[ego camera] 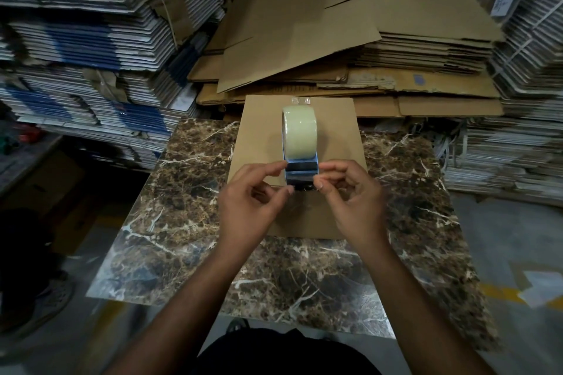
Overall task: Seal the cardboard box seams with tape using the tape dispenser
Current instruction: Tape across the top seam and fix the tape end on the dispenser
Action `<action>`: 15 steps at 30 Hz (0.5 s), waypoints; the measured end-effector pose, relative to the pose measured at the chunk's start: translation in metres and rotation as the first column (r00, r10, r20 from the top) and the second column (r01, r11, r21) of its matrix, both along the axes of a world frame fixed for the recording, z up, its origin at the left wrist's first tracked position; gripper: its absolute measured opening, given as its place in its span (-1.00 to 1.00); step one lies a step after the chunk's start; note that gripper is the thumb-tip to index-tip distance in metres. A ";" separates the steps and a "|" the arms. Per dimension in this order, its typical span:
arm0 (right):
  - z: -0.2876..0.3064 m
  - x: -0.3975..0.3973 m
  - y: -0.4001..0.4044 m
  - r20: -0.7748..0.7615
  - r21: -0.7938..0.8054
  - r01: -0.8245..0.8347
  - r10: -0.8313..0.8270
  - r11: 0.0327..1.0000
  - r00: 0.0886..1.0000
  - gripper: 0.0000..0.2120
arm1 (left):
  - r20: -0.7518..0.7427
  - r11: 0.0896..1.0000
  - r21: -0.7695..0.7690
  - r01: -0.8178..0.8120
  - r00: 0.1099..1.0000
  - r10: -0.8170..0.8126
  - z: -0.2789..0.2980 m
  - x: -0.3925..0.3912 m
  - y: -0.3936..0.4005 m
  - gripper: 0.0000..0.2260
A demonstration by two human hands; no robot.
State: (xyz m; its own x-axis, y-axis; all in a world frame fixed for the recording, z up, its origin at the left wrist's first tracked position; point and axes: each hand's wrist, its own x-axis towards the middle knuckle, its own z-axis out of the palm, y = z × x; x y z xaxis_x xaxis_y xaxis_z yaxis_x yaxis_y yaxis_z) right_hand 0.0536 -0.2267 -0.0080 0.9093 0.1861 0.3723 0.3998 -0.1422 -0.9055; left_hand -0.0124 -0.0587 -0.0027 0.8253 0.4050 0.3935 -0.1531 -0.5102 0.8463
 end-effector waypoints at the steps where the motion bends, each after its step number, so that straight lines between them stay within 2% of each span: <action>1: 0.000 0.000 -0.001 -0.010 0.003 -0.006 0.006 1.000 1.000 -0.74 | -0.025 0.999 -0.028 0.022 0.999 -0.023 -0.002 -0.001 -0.001 -0.65; 4: 0.000 -0.001 -0.002 -0.028 0.006 -0.015 0.015 1.000 0.999 -0.74 | -0.051 0.990 -0.132 0.046 0.997 -0.053 -0.007 -0.004 -0.006 -0.75; 8: -0.002 -0.002 -0.004 -0.069 -0.026 -0.015 0.013 1.000 0.998 -0.80 | -0.040 0.971 -0.241 -0.001 0.999 -0.008 -0.015 -0.004 -0.011 -0.90; 11: -0.002 -0.003 -0.007 -0.094 -0.033 -0.017 0.014 0.999 0.995 -0.86 | -0.051 0.954 -0.300 0.018 0.998 -0.035 -0.017 -0.005 -0.014 -0.91; 15: -0.004 -0.007 -0.006 -0.023 -0.049 -0.027 0.026 0.998 0.999 -0.84 | -0.050 0.940 -0.340 -0.006 0.999 -0.012 -0.019 -0.006 -0.017 -0.90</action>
